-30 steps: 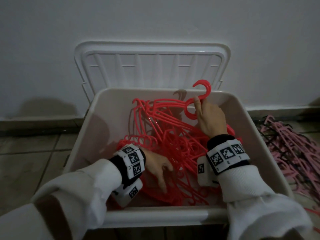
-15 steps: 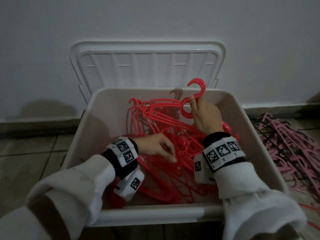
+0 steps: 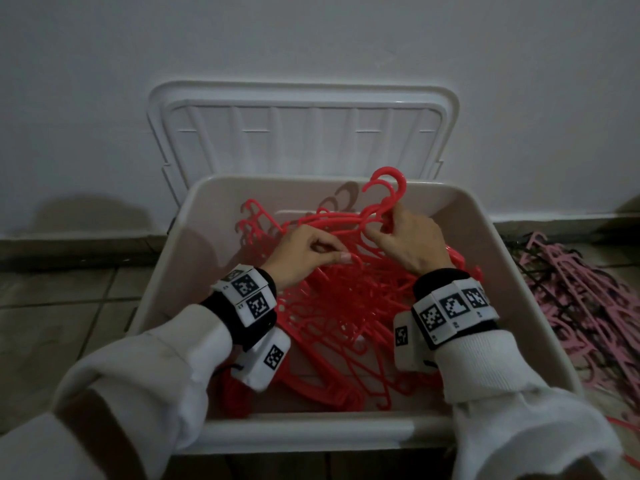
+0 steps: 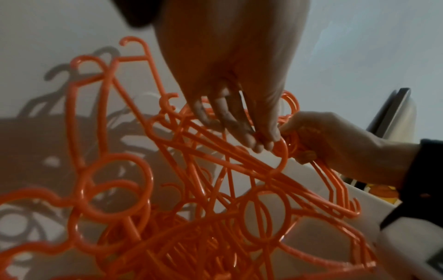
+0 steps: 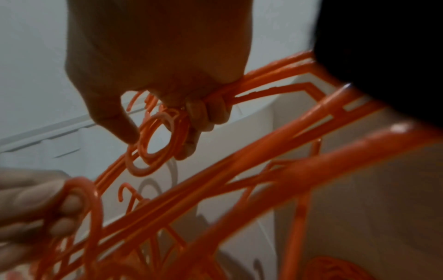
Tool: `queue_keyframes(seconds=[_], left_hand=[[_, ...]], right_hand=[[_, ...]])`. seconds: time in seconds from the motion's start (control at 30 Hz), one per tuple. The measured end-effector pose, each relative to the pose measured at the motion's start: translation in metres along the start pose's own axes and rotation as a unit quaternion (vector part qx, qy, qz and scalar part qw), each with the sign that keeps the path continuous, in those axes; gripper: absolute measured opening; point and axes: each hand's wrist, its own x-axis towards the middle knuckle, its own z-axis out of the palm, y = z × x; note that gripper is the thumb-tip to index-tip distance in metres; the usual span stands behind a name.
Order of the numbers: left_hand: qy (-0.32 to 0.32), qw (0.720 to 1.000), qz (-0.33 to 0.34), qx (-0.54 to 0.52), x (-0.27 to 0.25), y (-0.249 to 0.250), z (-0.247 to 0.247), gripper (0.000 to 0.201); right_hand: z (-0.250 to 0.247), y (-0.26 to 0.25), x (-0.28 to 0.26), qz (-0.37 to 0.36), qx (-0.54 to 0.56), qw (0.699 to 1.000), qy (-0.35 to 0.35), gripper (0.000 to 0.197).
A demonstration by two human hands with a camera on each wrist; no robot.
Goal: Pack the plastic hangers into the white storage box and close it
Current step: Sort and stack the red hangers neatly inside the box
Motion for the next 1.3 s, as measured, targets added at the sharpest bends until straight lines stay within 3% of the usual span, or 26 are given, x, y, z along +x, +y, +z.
queue_keyframes(seconds=[0.13, 0.27, 0.3, 0.33, 0.4, 0.47, 0.5, 0.57, 0.67, 0.8, 0.9, 1.03, 1.13, 1.2, 1.3], left_hand=[[-0.006, 1.0, -0.003, 0.011, 0.001, -0.001, -0.003, 0.007], [-0.177, 0.978, -0.052, 0.094, 0.001, -0.005, -0.004, 0.024], [-0.187, 0.973, -0.063, 0.122, 0.001, -0.007, -0.006, 0.027], [-0.165, 0.972, -0.071, 0.151, 0.002, -0.009, -0.009, 0.03], [-0.059, 0.972, -0.074, 0.216, 0.005, -0.011, -0.02, 0.032], [0.048, 0.96, -0.05, 0.273, 0.005, -0.016, -0.029, 0.03], [0.069, 0.951, -0.031, 0.301, 0.006, -0.017, -0.032, 0.031], [0.031, 0.935, -0.022, 0.352, 0.004, -0.018, -0.032, 0.041], [-0.072, 0.915, -0.081, 0.389, -0.001, -0.013, -0.022, 0.059], [-0.14, 0.889, -0.088, 0.428, -0.005, -0.016, -0.01, 0.064], [-0.139, 0.916, -0.094, 0.365, -0.007, -0.015, -0.002, 0.05], [-0.044, 0.954, -0.083, 0.286, -0.006, -0.013, 0.002, 0.024], [0.001, 0.995, -0.067, 0.079, 0.0, -0.01, -0.007, 0.011], [0.033, 0.998, -0.031, -0.049, 0.002, -0.001, -0.015, 0.006], [0.111, 0.983, -0.017, -0.142, 0.002, 0.012, -0.025, 0.011]], right_hand=[[-0.003, -0.001, -0.001, -0.008, -0.041, 0.999, 0.026, 0.033], [-0.002, 0.003, 0.0, 0.007, -0.058, 0.996, 0.067, 0.036], [-0.002, 0.004, 0.0, 0.011, -0.063, 0.995, 0.077, 0.036], [-0.001, 0.004, 0.0, 0.016, -0.065, 0.994, 0.086, 0.036], [-0.002, 0.004, 0.0, 0.026, -0.056, 0.993, 0.104, 0.035], [-0.004, 0.004, -0.001, 0.037, -0.034, 0.992, 0.12, 0.035], [-0.005, 0.003, 0.0, 0.041, -0.023, 0.991, 0.126, 0.035], [-0.004, 0.003, 0.0, 0.043, -0.009, 0.99, 0.133, 0.037], [-0.004, 0.002, -0.001, 0.05, 0.011, 0.987, 0.15, 0.036], [-0.006, 0.002, -0.002, 0.072, 0.044, 0.981, 0.174, 0.033], [-0.006, 0.002, -0.003, 0.067, 0.039, 0.983, 0.167, 0.033], [-0.004, 0.003, -0.002, 0.058, 0.036, 0.984, 0.166, 0.032], [-0.004, 0.003, -0.001, 0.06, 0.037, 0.984, 0.165, 0.031], [-0.004, 0.002, -0.001, 0.06, 0.037, 0.984, 0.164, 0.03], [-0.006, 0.002, -0.001, 0.066, 0.035, 0.984, 0.162, 0.032]])
